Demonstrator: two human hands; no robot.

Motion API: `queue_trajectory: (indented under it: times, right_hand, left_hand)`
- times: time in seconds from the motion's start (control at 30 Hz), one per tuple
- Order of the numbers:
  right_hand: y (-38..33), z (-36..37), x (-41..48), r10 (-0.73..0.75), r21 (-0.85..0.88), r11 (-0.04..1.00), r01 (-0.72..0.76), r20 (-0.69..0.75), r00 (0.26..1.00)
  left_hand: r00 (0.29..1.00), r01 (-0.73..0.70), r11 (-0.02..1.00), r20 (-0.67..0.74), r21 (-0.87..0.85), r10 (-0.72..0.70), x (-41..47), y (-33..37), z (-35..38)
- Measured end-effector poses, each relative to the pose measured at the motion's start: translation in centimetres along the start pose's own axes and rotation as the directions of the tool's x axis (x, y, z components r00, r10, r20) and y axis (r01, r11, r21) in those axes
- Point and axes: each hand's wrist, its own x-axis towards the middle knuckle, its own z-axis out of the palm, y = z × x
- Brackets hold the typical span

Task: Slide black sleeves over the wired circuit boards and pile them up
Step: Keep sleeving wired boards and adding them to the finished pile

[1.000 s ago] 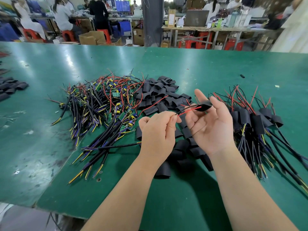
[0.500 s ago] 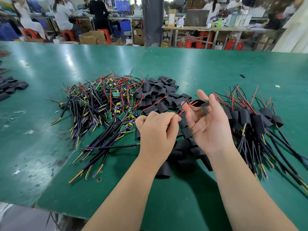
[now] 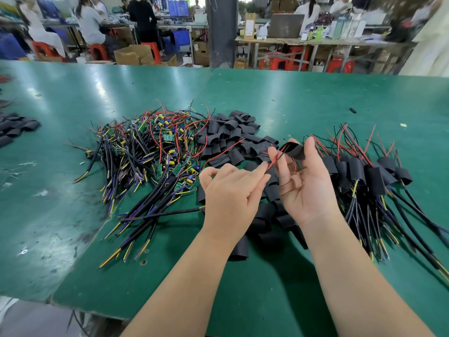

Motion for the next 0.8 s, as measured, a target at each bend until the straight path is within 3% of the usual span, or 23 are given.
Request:
queue_trajectory:
  times: [0.13,0.33,0.5,0.6,0.8]
  right_hand:
    - [-0.1,0.0,0.0,-0.031,-0.097,0.995,0.033,0.022,0.999]
    - [-0.1,-0.5,0.0,-0.075,-0.484,0.862,0.152,0.175,0.982]
    - [0.9,-0.3,-0.1,0.013,-0.558,0.827,0.073,0.149,0.989]
    - [0.7,-0.6,0.1,-0.032,-0.541,0.836,0.092,0.119,0.992]
    - [-0.2,-1.0,0.6,-0.123,-0.299,0.946,0.126,0.028,0.992]
  left_hand:
    - [0.997,0.077,0.997,0.009,-0.025,-0.077,0.1,0.0,-0.1]
    - [0.985,0.148,0.988,0.096,-0.048,-0.143,-0.1,-0.3,-0.1]
    - [0.943,0.256,0.964,0.237,-0.069,-0.234,0.1,-0.6,-0.3]
    - [0.921,0.274,0.956,0.315,-0.1,-0.231,0.1,-1.1,-0.9]
    - [0.824,0.265,0.963,0.507,0.053,-0.255,-0.1,-2.5,-1.9]
